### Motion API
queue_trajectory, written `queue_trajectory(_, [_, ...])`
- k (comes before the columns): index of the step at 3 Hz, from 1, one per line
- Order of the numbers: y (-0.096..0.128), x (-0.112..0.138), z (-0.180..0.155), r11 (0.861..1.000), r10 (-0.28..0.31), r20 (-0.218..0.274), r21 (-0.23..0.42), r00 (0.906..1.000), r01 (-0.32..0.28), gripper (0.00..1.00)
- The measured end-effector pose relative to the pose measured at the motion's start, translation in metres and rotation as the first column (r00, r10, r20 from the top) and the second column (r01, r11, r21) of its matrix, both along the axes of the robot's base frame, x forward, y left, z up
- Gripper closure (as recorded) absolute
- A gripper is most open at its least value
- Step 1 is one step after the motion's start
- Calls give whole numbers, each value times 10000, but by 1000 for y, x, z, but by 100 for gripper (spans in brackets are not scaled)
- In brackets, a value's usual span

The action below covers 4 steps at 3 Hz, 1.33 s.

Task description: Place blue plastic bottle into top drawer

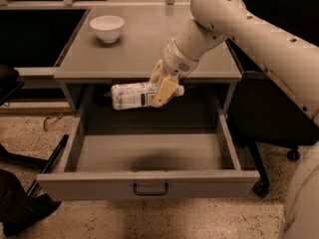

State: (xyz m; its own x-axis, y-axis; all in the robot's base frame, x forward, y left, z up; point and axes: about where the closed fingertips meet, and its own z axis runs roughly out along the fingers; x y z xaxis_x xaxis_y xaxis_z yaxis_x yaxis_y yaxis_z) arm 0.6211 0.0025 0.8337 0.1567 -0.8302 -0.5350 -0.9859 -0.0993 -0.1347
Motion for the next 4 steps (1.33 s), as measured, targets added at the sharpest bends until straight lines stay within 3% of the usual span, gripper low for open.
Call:
queue_trajectory(1, [0, 0, 0, 10000, 0, -1, 0, 10000, 0, 100])
queue_trajectory(2, [-7, -7, -31, 9992, -400, -117, 79, 9991, 401, 100])
queue_trajectory(3, [-30, -23, -67, 9847, -1731, 208, -176, 9847, 1735, 100])
queue_trajectory(4, [-43, -35, -109, 9485, -3042, 563, -749, 9509, 3078, 100])
